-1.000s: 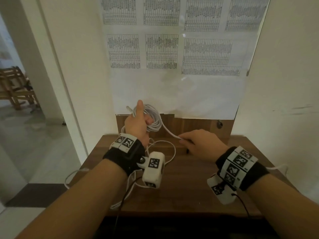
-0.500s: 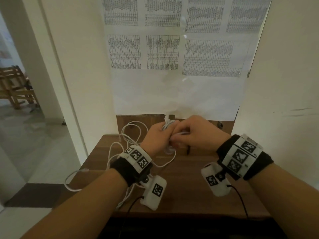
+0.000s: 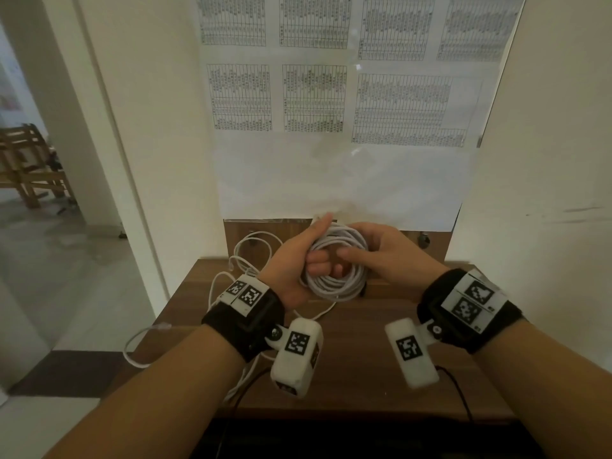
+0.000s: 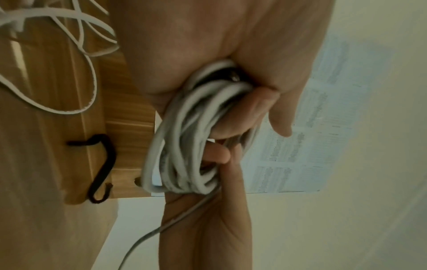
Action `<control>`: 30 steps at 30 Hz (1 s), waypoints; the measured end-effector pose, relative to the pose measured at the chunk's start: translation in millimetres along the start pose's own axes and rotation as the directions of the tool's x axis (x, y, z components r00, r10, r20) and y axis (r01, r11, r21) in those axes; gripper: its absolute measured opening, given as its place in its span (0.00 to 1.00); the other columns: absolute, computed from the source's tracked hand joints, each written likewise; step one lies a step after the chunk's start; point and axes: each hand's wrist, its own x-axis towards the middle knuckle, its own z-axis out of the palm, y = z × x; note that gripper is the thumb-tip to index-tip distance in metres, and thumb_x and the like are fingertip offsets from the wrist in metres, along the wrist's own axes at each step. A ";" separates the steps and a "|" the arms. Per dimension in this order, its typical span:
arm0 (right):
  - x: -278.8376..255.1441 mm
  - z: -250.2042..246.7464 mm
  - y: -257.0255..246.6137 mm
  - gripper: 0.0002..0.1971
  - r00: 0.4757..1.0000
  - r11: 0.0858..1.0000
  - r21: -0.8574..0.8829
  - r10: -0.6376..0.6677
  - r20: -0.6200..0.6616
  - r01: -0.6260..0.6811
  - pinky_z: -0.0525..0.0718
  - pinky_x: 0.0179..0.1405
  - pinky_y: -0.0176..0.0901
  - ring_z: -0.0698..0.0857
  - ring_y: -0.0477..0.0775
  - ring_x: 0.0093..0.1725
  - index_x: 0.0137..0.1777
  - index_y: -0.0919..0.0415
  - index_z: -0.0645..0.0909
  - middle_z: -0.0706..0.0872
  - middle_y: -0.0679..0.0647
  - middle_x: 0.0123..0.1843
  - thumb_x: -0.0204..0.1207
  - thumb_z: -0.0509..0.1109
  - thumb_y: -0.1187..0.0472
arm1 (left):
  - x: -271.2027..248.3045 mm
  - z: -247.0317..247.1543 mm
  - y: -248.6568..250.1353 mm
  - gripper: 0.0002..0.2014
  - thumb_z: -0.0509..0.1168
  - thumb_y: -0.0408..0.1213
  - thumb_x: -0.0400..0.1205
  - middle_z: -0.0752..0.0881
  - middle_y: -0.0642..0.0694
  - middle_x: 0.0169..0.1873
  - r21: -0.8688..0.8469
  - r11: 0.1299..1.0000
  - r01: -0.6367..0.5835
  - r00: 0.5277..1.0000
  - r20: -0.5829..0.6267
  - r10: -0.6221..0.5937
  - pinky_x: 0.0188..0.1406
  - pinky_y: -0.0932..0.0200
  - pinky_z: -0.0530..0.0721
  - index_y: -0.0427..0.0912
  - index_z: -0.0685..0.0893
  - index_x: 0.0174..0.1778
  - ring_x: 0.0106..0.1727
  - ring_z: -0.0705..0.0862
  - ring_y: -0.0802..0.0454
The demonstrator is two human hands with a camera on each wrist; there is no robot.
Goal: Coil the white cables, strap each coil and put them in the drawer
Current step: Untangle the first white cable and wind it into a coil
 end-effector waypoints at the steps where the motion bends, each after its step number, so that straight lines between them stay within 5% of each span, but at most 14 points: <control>1: -0.3 2.3 -0.5 0.15 0.999 1.000 -0.004 -0.027 -0.032 0.027 0.90 0.58 0.54 0.92 0.56 0.53 0.68 0.58 0.83 0.92 0.57 0.54 0.82 0.71 0.62 | 0.2 1.3 0.3 0.19 0.69 0.52 0.79 0.66 0.55 0.16 0.035 0.999 -0.022 0.999 -0.024 0.023 0.35 0.59 0.78 0.38 0.82 0.51 0.17 0.67 0.59; 5: 4.4 14.0 2.3 0.11 0.974 0.995 -0.030 -0.104 -0.202 0.100 0.90 0.43 0.48 0.90 0.48 0.39 0.65 0.55 0.85 0.91 0.53 0.48 0.86 0.66 0.62 | 0.4 5.8 -2.8 0.15 0.71 0.39 0.79 0.68 0.53 0.20 0.113 0.984 -0.137 0.987 -0.067 0.145 0.30 0.61 0.79 0.33 0.82 0.55 0.19 0.68 0.59; 9: 7.1 15.2 6.6 0.12 0.971 0.996 -0.033 -0.087 -0.224 0.082 0.83 0.42 0.32 0.87 0.35 0.40 0.66 0.54 0.84 0.90 0.48 0.52 0.87 0.65 0.61 | -1.5 4.7 -5.6 0.17 0.67 0.28 0.82 0.70 0.48 0.24 0.118 0.973 -0.197 0.977 -0.056 0.205 0.31 0.58 0.82 0.33 0.79 0.67 0.20 0.70 0.57; 15: 5.6 17.1 1.1 0.19 0.980 0.992 -0.095 -0.098 -0.173 0.082 0.85 0.44 0.32 0.87 0.38 0.43 0.66 0.55 0.80 0.88 0.49 0.52 0.78 0.70 0.72 | -1.1 9.7 -4.4 0.09 0.65 0.31 0.87 0.70 0.46 0.23 0.254 0.936 -0.243 0.936 -0.192 0.295 0.21 0.60 0.78 0.31 0.81 0.60 0.17 0.67 0.56; 19: 5.8 16.2 0.6 0.18 0.960 0.991 -0.099 -0.111 -0.259 0.088 0.81 0.33 0.33 0.82 0.39 0.32 0.65 0.58 0.76 0.85 0.53 0.42 0.78 0.65 0.74 | -0.1 18.1 -7.2 0.09 0.63 0.34 0.88 0.65 0.53 0.19 0.159 0.975 -0.154 0.964 -0.192 0.183 0.24 0.62 0.76 0.35 0.79 0.62 0.17 0.64 0.59; 22: 4.2 16.6 1.5 0.16 0.954 0.986 -0.131 -0.135 -0.269 0.102 0.77 0.31 0.31 0.80 0.39 0.29 0.65 0.58 0.75 0.83 0.51 0.38 0.79 0.66 0.72 | 0.1 20.7 2.6 0.08 0.63 0.39 0.88 0.60 0.55 0.18 0.111 0.994 -0.004 0.991 -0.131 0.018 0.25 0.65 0.75 0.41 0.81 0.45 0.15 0.61 0.60; 25: 4.3 14.0 2.7 0.18 0.969 0.983 -0.151 -0.136 -0.208 0.105 0.83 0.38 0.34 0.86 0.43 0.39 0.67 0.54 0.74 0.87 0.52 0.48 0.81 0.70 0.66 | 0.6 19.2 9.6 0.21 0.63 0.43 0.88 0.59 0.55 0.17 0.180 0.983 0.015 0.992 -0.127 0.008 0.22 0.64 0.73 0.48 0.78 0.26 0.14 0.59 0.60; 30: -5.1 -7.3 6.8 0.25 0.955 0.956 -0.294 -0.086 -0.283 -0.001 0.87 0.43 0.40 0.88 0.45 0.45 0.68 0.45 0.76 0.86 0.46 0.49 0.73 0.75 0.39 | -3.9 0.7 20.9 0.21 0.67 0.46 0.82 0.62 0.57 0.14 -0.013 1.000 -0.006 0.990 -0.142 0.004 0.22 0.71 0.62 0.48 0.72 0.23 0.12 0.59 0.61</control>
